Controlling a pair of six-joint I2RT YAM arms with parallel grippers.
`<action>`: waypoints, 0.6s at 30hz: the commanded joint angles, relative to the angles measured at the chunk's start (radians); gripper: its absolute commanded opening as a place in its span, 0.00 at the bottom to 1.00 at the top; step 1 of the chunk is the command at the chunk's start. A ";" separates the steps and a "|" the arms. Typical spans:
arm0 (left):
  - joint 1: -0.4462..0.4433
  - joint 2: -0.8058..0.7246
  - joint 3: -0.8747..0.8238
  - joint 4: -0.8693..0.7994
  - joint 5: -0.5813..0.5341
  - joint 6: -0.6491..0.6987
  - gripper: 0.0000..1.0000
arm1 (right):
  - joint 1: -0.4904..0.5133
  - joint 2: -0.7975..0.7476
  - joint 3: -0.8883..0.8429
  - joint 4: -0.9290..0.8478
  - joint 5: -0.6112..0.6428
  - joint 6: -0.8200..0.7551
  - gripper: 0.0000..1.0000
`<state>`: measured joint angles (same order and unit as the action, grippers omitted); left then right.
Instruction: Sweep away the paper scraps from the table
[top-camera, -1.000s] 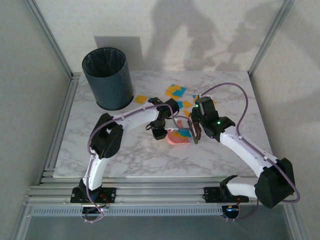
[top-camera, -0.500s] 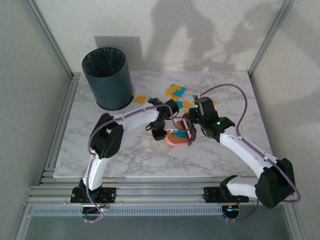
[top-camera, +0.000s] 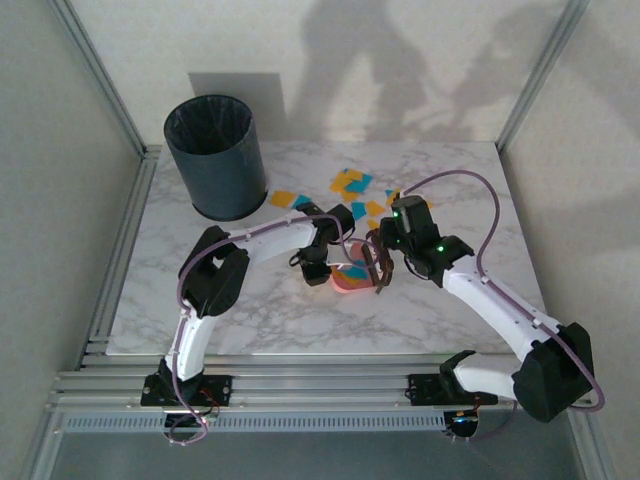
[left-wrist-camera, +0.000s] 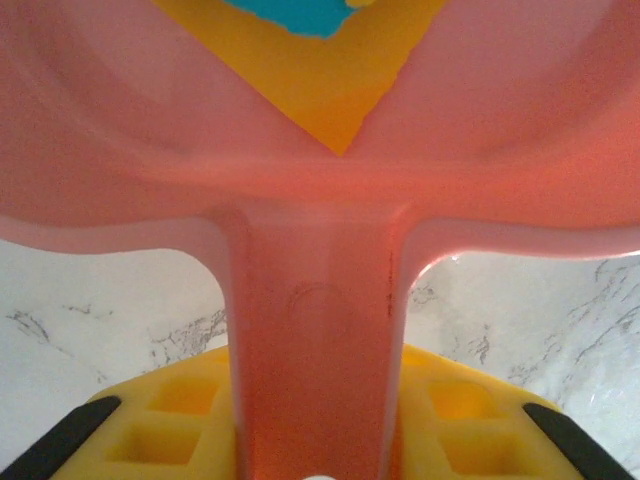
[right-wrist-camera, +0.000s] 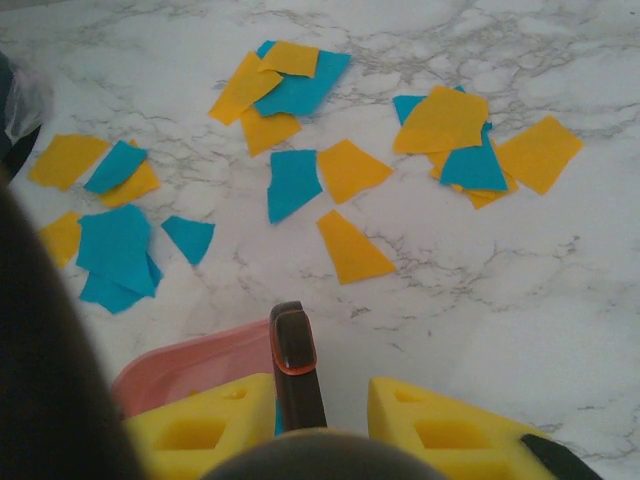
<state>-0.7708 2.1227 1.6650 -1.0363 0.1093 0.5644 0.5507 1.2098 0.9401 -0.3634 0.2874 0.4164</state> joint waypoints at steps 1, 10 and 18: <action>0.007 -0.039 -0.042 -0.033 0.001 -0.008 0.00 | 0.001 -0.044 -0.015 -0.018 0.019 0.025 0.00; 0.019 -0.092 -0.107 0.039 0.044 -0.032 0.00 | -0.024 -0.125 -0.023 -0.048 0.035 0.057 0.00; 0.054 -0.149 -0.133 0.097 0.078 -0.096 0.00 | -0.120 -0.206 -0.015 -0.157 0.085 0.028 0.00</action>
<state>-0.7315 2.0285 1.5475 -0.9417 0.1692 0.5037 0.4633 1.0405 0.9241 -0.4778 0.3275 0.4526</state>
